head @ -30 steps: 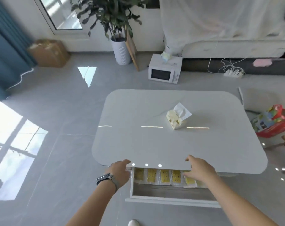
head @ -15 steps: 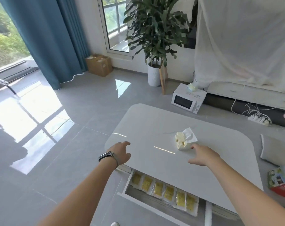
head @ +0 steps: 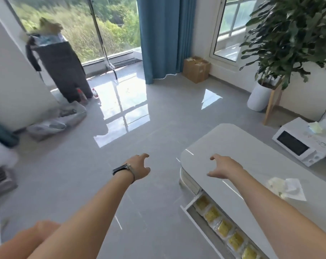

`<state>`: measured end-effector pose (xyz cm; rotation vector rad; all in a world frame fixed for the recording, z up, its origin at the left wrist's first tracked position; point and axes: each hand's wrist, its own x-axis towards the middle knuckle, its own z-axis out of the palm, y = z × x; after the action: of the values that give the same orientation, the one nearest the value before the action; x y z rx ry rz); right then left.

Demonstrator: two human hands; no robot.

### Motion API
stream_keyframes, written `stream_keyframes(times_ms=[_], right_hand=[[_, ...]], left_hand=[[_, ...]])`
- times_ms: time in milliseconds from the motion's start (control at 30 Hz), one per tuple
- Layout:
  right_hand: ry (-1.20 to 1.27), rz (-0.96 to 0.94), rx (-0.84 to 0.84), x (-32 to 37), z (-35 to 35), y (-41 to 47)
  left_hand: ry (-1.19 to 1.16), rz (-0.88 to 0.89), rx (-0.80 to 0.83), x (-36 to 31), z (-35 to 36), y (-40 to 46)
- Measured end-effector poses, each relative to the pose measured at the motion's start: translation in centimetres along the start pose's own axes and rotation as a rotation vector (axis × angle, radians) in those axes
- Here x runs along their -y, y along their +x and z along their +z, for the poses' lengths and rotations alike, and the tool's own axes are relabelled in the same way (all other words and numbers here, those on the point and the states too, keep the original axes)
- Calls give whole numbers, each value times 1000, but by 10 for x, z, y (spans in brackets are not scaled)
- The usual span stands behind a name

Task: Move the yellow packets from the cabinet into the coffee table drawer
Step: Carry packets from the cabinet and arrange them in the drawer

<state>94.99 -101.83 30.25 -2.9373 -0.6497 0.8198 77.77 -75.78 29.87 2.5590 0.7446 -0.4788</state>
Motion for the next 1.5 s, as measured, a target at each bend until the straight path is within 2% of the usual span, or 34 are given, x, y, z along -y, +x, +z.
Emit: stream_keyframes(times_ms=[333,500,800,1033,1300,1500], right_hand=[[-171,-345,93,296,47,48],[-235,-484,135,417,55,62],[-403,-674,143,611,56,153],[-567,-882,164,785,56,204],[-798,-1200,272,988,139,167],[-872,-1351,319,1098,206,113]], left_hand=[[-148,-401,-73,279,-53,-61],[-228,-548,-119,383,-66,-77],[-436,-755,-151,520,-78,-37],[-597,-984,-209,609,-107,-21],[-880,-1284,-289,699,-85,-92],[-1057,-1470,-334,775,-65,-152]])
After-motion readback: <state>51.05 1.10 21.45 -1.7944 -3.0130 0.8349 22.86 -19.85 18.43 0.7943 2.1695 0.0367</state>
